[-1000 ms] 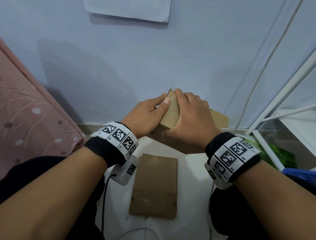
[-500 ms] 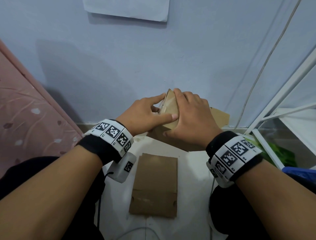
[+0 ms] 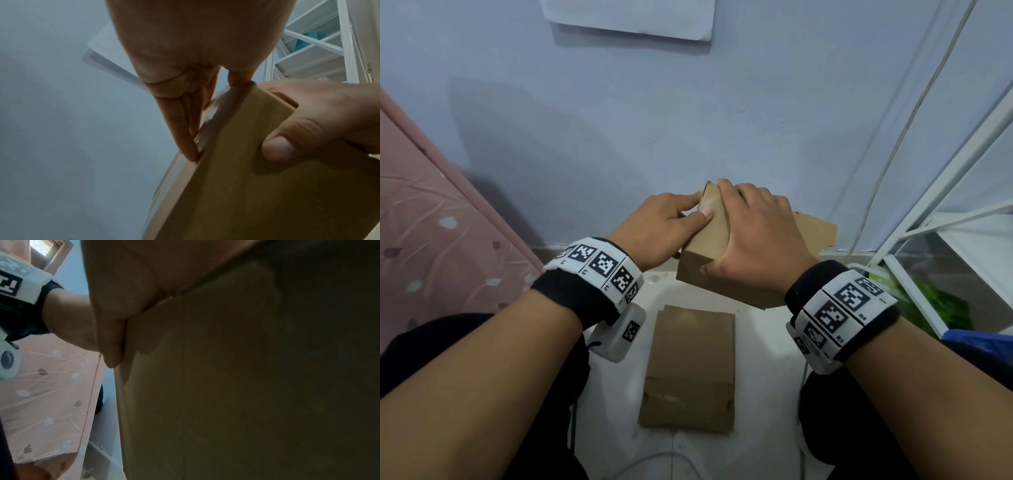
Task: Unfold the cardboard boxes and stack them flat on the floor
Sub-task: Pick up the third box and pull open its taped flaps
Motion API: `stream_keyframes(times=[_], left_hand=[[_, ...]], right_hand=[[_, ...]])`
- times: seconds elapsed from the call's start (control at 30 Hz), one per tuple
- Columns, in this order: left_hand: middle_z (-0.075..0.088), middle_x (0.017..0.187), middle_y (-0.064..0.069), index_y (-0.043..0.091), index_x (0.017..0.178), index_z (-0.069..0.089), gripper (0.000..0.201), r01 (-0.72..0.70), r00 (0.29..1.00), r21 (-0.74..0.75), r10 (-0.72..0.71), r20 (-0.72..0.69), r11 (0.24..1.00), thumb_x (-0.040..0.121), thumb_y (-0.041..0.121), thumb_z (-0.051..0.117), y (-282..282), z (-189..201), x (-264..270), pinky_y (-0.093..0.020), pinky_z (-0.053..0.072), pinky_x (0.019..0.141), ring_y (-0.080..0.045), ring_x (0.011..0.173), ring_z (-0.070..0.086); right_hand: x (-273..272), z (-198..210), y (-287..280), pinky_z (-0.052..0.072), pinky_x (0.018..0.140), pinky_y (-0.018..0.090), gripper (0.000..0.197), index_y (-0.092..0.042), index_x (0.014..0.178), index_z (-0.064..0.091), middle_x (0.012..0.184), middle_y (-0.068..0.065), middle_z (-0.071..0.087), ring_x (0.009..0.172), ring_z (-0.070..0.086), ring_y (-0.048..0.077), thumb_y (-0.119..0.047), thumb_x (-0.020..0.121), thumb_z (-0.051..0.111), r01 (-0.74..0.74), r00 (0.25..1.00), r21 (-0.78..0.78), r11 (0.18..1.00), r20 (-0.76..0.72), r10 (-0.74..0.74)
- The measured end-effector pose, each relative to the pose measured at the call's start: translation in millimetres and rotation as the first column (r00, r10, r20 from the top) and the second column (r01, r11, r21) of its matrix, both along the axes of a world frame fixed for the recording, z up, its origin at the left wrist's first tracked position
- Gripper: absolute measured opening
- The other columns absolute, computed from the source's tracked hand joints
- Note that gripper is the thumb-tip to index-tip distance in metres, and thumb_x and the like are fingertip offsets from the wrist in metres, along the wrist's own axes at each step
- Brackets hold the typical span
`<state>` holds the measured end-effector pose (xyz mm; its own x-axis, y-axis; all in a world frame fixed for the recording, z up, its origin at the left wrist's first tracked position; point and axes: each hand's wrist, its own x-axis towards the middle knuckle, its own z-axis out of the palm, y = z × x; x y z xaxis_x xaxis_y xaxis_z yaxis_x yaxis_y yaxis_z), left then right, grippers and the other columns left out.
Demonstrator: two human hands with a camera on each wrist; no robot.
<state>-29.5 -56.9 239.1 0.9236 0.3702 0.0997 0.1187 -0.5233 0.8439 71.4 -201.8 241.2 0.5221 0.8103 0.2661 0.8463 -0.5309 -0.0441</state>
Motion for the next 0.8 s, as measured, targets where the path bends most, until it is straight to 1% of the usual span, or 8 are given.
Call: stream_keyframes(times=[0.17, 0.23, 0.37, 0.5, 0.6, 0.67, 0.73, 0.8], left_hand=[[0.073, 0.092, -0.005, 0.022, 0.115, 0.073, 0.039, -0.042, 0.999, -0.041, 0.043, 0.006, 0.998, 0.108, 0.037, 0.037, 0, 3, 0, -0.039, 0.064, 0.070, -0.022, 0.089, 0.072], [0.074, 0.096, 0.001, 0.026, 0.114, 0.074, 0.042, -0.056, 0.998, -0.060, 0.057, 0.005, 0.997, 0.107, 0.043, 0.036, 0, 7, 0, -0.042, 0.064, 0.073, -0.016, 0.091, 0.072], [0.075, 0.095, 0.006, 0.022, 0.104, 0.074, 0.046, -0.064, 0.997, -0.004, 0.064, 0.052, 0.998, 0.107, 0.048, 0.036, -6, 8, -2, -0.037, 0.064, 0.068, -0.004, 0.088, 0.072], [0.074, 0.097, -0.006, 0.017, 0.098, 0.074, 0.049, -0.076, 0.994, 0.014, 0.074, 0.084, 0.997, 0.105, 0.052, 0.041, -6, 6, 0, -0.039, 0.064, 0.067, -0.012, 0.093, 0.072], [0.076, 0.091, 0.004, 0.026, 0.095, 0.076, 0.036, -0.120, 0.987, -0.016, 0.121, 0.108, 0.993, 0.099, 0.054, 0.054, -5, 7, 2, -0.035, 0.063, 0.070, -0.011, 0.092, 0.073], [0.076, 0.089, 0.009, 0.025, 0.090, 0.076, 0.026, -0.164, 0.975, -0.022, 0.165, 0.146, 0.986, 0.093, 0.048, 0.066, -4, 8, 4, -0.034, 0.061, 0.073, -0.008, 0.088, 0.072], [0.074, 0.083, 0.005, 0.015, 0.084, 0.074, 0.022, -0.188, 0.967, -0.051, 0.194, 0.166, 0.981, 0.089, 0.036, 0.075, -4, 10, 6, -0.033, 0.060, 0.065, -0.013, 0.075, 0.071], [0.071, 0.078, -0.003, 0.004, 0.083, 0.070, 0.020, -0.179, 0.972, -0.147, 0.198, 0.123, 0.973, 0.090, 0.022, 0.075, -5, 13, 8, -0.031, 0.056, 0.054, -0.018, 0.065, 0.067]], right_hand=[[3, 4, -4, 0.029, 0.106, 0.041, 0.122, -0.018, 0.155, 0.021, 0.139, 0.002, 0.045, 0.126, 0.043, 0.024, -0.068, 0.057, 0.074, -0.012, 1.000, -0.007, 1.000, -0.002, 0.012], [5, 6, -7, 0.030, 0.107, 0.041, 0.123, -0.018, 0.156, 0.020, 0.141, 0.002, 0.045, 0.127, 0.043, 0.024, -0.068, 0.058, 0.075, -0.013, 1.000, 0.001, 1.000, -0.005, 0.013], [4, 9, -10, 0.031, 0.106, 0.040, 0.121, -0.017, 0.156, 0.022, 0.139, 0.002, 0.046, 0.125, 0.044, 0.024, -0.068, 0.058, 0.071, -0.007, 1.000, 0.032, 0.999, 0.010, 0.007], [7, 12, -11, 0.030, 0.107, 0.041, 0.121, -0.017, 0.156, 0.019, 0.140, 0.002, 0.045, 0.127, 0.043, 0.024, -0.069, 0.059, 0.069, 0.005, 1.000, 0.040, 0.999, -0.005, -0.005], [7, 12, -12, 0.031, 0.106, 0.042, 0.122, -0.017, 0.156, 0.018, 0.140, 0.002, 0.044, 0.126, 0.042, 0.024, -0.070, 0.060, 0.069, -0.003, 1.000, 0.028, 1.000, 0.015, 0.002], [8, 10, -12, 0.032, 0.105, 0.042, 0.121, -0.016, 0.156, 0.019, 0.138, 0.002, 0.045, 0.124, 0.044, 0.025, -0.071, 0.060, 0.069, -0.001, 0.998, 0.004, 1.000, 0.057, 0.001], [10, 8, -11, 0.032, 0.104, 0.043, 0.120, -0.016, 0.156, 0.021, 0.137, 0.003, 0.046, 0.123, 0.045, 0.025, -0.072, 0.061, 0.069, -0.007, 0.995, -0.029, 1.000, 0.099, 0.009], [10, 7, -11, 0.032, 0.103, 0.043, 0.118, -0.015, 0.156, 0.021, 0.137, 0.004, 0.046, 0.123, 0.045, 0.026, -0.071, 0.063, 0.068, -0.015, 0.992, -0.066, 0.998, 0.122, 0.023]])
